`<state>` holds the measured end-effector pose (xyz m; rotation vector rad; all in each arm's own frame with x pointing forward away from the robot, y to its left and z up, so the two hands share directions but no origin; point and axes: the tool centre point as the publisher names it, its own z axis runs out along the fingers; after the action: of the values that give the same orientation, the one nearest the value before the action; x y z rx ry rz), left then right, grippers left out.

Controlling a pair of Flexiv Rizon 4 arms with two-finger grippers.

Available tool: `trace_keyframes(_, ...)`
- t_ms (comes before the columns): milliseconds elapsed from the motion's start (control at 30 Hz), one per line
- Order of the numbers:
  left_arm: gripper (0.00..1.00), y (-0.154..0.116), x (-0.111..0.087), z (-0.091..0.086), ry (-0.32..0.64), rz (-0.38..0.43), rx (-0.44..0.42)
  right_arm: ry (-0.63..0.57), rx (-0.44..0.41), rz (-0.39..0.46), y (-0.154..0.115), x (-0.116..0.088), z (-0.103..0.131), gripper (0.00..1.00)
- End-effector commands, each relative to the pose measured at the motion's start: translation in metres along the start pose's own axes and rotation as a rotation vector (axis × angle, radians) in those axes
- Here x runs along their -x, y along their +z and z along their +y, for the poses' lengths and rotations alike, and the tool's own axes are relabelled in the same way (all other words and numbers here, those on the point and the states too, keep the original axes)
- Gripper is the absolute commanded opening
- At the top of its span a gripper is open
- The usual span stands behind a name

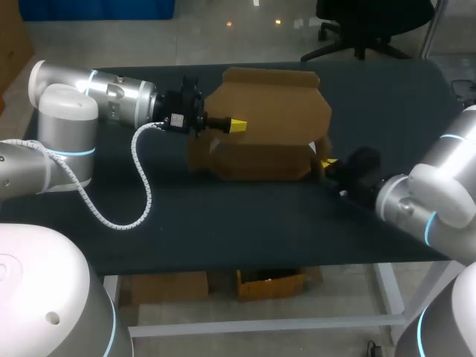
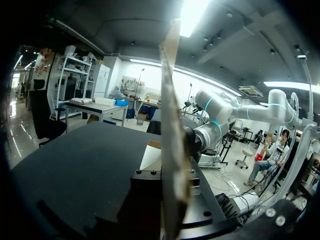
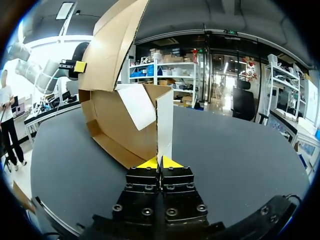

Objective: Assemble the packaging by folding the flat box into shape, placing the metal phone stand inside, and closing the box properly

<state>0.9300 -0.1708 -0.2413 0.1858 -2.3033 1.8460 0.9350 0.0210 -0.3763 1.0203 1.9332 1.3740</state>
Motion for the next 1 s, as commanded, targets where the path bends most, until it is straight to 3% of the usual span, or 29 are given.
trace_keyframes(33,0.0,0.001,0.001,0.001,0.0,0.004,0.001,0.001,0.0,-0.104,0.005,-0.01,0.0,0.0)
trace_keyframes(367,0.0,0.001,0.001,0.001,0.0,0.004,0.001,0.021,0.0,-0.149,0.002,-0.015,-0.001,0.0)
trace_keyframes(1000,0.0,0.001,0.001,0.001,0.0,0.004,0.001,0.059,-0.042,-0.407,-0.006,-0.02,-0.007,0.0)
